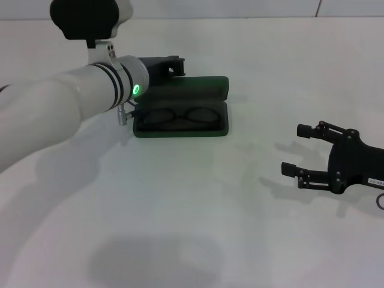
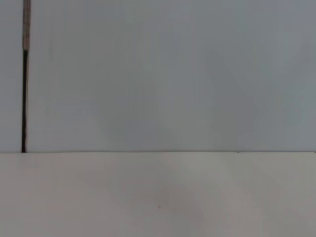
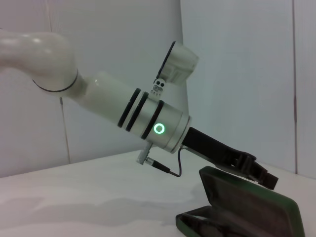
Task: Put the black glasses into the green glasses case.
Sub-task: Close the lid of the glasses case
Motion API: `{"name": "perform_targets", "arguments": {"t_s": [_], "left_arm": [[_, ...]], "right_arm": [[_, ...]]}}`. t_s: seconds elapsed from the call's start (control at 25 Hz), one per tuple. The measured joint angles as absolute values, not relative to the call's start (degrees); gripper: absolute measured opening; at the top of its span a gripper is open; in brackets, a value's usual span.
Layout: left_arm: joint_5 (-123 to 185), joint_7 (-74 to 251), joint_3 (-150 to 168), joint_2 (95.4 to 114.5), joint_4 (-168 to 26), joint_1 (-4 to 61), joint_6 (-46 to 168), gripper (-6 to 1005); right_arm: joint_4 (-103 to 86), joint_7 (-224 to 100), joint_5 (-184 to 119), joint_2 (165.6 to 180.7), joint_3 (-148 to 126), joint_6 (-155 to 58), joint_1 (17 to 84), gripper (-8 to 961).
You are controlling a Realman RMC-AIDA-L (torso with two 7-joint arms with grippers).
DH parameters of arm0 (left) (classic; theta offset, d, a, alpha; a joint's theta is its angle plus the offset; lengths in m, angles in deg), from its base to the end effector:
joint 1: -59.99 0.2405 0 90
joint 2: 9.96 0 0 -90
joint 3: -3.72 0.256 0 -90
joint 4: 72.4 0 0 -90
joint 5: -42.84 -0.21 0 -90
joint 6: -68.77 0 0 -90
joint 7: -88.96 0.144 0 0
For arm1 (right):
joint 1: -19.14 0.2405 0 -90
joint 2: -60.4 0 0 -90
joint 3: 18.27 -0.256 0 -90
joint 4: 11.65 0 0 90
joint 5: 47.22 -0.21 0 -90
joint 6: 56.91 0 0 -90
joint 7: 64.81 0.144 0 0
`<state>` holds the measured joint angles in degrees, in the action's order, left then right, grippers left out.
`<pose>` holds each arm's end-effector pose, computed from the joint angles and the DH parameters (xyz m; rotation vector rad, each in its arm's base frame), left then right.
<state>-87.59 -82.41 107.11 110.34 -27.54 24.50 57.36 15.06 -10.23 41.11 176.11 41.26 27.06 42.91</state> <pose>-0.2035 0.4193 -0.0859 -1.9897 -1.1530 -0.3912 0.2818 0.3022 -0.0202 -2.6381 0.3127 0.7963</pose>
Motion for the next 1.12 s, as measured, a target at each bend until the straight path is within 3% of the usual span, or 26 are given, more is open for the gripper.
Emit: {"name": "perform_targets", "arguments": {"t_s": [1.12], "left_arm": [[-87.5,-80.8,110.9,110.18,-21.6,31.1,58.0,-1]], "right_arm": [[15.0,-10.2,41.0,176.24,41.2,26.7,42.8,872]]}}
